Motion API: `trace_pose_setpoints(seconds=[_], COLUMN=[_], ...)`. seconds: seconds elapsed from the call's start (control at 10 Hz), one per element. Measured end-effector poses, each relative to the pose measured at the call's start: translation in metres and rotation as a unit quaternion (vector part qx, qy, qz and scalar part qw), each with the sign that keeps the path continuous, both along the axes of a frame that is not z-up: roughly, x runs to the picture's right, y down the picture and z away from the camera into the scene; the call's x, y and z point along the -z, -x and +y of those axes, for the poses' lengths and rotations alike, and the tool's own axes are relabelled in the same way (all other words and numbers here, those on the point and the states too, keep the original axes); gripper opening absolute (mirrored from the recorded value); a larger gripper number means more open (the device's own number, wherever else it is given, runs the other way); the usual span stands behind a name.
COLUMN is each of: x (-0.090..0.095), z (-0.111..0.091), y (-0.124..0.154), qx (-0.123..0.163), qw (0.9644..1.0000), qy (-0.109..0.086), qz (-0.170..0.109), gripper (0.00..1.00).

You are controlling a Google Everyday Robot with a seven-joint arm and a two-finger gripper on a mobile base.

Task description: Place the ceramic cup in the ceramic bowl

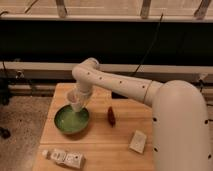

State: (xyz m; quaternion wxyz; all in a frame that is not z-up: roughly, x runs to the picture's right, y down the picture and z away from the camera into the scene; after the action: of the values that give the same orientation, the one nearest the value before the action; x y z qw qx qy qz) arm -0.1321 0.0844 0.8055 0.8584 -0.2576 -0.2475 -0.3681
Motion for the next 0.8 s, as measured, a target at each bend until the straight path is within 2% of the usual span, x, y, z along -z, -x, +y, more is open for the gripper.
trace_pose_setpoints(seconds=[0.1,0.2,0.4,0.6,0.8], x=[0.004,0.008,0.017,0.029,0.037], z=[0.002,0.003,0.005,0.008,0.012], y=[0.002,0.003,0.004,0.009,0.011], qx=[0.005,0.008,0.010,0.013,0.017], qw=[1.0000,0.9999,0.9998,0.9994,0.9991], qy=[-0.001,-0.001,-0.002,-0.004,-0.003], qz=[-0.004,-0.009,-0.019,-0.031,-0.038], gripper=[0.20,0.23,0.40,0.63,0.78])
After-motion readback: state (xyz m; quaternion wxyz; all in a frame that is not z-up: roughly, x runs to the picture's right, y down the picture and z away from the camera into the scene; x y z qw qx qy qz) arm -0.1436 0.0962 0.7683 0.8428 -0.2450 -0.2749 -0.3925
